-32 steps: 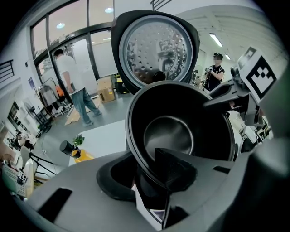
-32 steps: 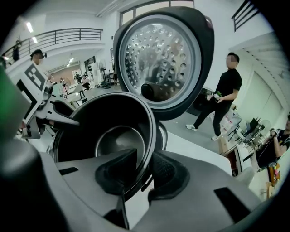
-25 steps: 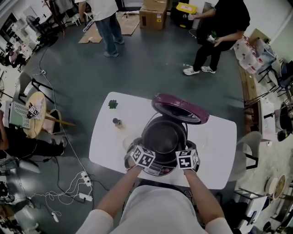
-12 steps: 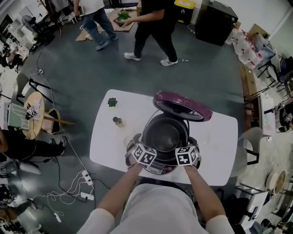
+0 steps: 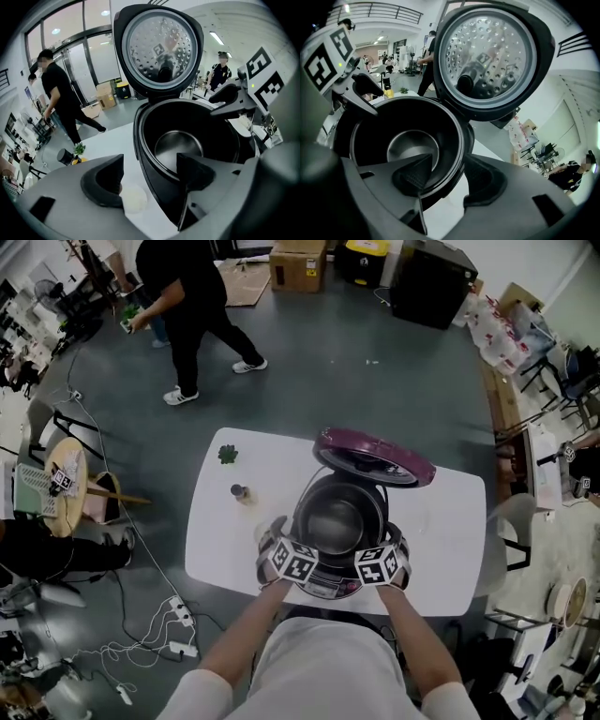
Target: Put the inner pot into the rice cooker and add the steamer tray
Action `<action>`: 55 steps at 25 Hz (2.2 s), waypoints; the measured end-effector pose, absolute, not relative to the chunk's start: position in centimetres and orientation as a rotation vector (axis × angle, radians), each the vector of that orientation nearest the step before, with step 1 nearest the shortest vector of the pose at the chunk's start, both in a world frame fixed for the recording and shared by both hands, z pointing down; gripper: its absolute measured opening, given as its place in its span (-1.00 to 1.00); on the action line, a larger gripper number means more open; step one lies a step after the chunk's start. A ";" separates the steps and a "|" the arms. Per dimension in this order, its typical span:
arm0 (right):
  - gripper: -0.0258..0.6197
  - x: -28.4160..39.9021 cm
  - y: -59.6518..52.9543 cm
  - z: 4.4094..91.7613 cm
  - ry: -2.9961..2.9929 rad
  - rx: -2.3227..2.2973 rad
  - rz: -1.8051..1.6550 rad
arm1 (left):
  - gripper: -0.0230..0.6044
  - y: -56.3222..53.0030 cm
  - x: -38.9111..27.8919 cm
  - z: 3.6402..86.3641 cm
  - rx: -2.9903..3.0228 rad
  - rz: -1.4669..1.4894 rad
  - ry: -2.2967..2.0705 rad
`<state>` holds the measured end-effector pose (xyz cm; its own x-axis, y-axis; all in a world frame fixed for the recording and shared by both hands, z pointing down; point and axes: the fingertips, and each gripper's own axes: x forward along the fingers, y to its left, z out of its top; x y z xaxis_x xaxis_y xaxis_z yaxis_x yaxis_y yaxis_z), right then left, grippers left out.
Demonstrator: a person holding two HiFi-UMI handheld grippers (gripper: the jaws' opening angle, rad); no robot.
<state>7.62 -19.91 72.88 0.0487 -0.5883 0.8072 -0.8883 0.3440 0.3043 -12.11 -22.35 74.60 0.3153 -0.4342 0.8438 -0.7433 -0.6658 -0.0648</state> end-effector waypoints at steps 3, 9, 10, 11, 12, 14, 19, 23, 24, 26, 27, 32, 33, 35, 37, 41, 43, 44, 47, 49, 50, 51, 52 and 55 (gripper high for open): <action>-0.21 7.6 -19.9 71.9 -1.661 1.379 0.388 | 0.23 -22.3 -12.1 73.5 2.286 1.222 -1.040; -0.21 7.7 -19.2 70.7 -1.679 1.445 0.398 | 0.19 -22.0 -12.0 72.0 2.351 1.143 -1.004; -0.21 7.7 -19.0 70.4 -1.682 1.457 0.399 | 0.19 -21.9 -12.0 71.8 2.359 1.131 -0.997; -0.21 7.7 -18.9 70.2 -1.683 1.468 0.399 | 0.19 -21.9 -11.9 71.6 2.367 1.120 -0.989; -0.21 7.8 -18.7 69.9 -1.681 1.478 0.399 | 0.19 -21.7 -11.7 71.3 2.374 1.112 -0.982; -0.21 7.9 -18.4 69.5 -1.675 1.498 0.400 | 0.20 -21.6 -11.4 71.0 2.392 1.102 -0.969; -0.21 8.0 -17.2 68.5 -1.671 1.539 0.394 | 0.21 -20.7 -10.8 70.3 2.425 1.089 -0.936; -0.19 8.2 -16.2 67.5 -1.675 1.583 0.398 | 0.21 -19.8 -10.0 69.3 2.459 1.065 -0.901; -0.19 8.4 -15.9 67.2 -1.676 1.596 0.400 | 0.21 -19.5 -9.8 69.1 2.466 1.059 -0.891; -0.19 8.8 -15.4 66.7 -1.679 1.619 0.405 | 0.21 -18.9 -9.1 68.7 2.477 1.046 -0.873; -0.19 9.1 -15.2 66.5 -1.683 1.632 0.410 | 0.21 -18.7 -8.7 68.5 2.481 1.039 -0.866; -0.19 10.8 -14.4 65.9 -1.705 1.661 0.429 | 0.21 -17.9 -6.5 67.4 2.496 1.001 -0.851; -0.19 11.2 -14.2 65.9 -1.709 1.662 0.434 | 0.21 -17.7 -6.0 67.1 2.498 0.999 -0.851; -0.19 12.0 -13.9 66.0 -1.719 1.659 0.444 | 0.21 -17.4 -5.0 67.0 2.495 0.999 -0.855; -0.19 12.8 -13.7 66.2 -1.733 1.646 0.448 | 0.21 -17.1 -3.9 67.0 2.484 0.999 -0.861; -0.19 14.7 -13.6 66.3 -1.762 1.609 0.451 | 0.21 -16.4 -1.4 67.0 2.460 0.991 -0.873; -0.19 15.9 -13.7 66.3 -1.778 1.592 0.448 | 0.21 -16.1 0.0 66.8 2.453 0.991 -0.881; -0.19 16.6 -13.8 66.3 -1.787 1.584 0.446 | 0.21 -16.0 0.8 66.7 2.449 0.991 -0.886; -0.19 18.4 -14.1 66.4 -1.810 1.560 0.445 | 0.22 -15.6 3.3 66.2 2.441 0.988 -0.897; -0.19 19.4 -14.2 66.7 -1.824 1.543 0.448 | 0.21 -15.2 4.9 66.1 2.440 0.985 -0.899; -0.19 20.0 -14.1 66.8 -1.830 1.534 0.450 | 0.21 -15.0 5.7 66.0 2.439 0.984 -0.900; -0.19 20.5 -14.1 67.0 -1.836 1.525 0.451 | 0.21 -14.8 6.5 65.9 2.437 0.984 -0.900; -0.19 21.0 -14.1 67.1 -1.843 1.516 0.452 | 0.21 -14.6 7.3 65.9 2.434 0.984 -0.901; -0.19 22.5 -14.2 67.5 -1.864 1.489 0.451 | 0.21 -14.3 9.5 66.1 2.423 0.982 -0.910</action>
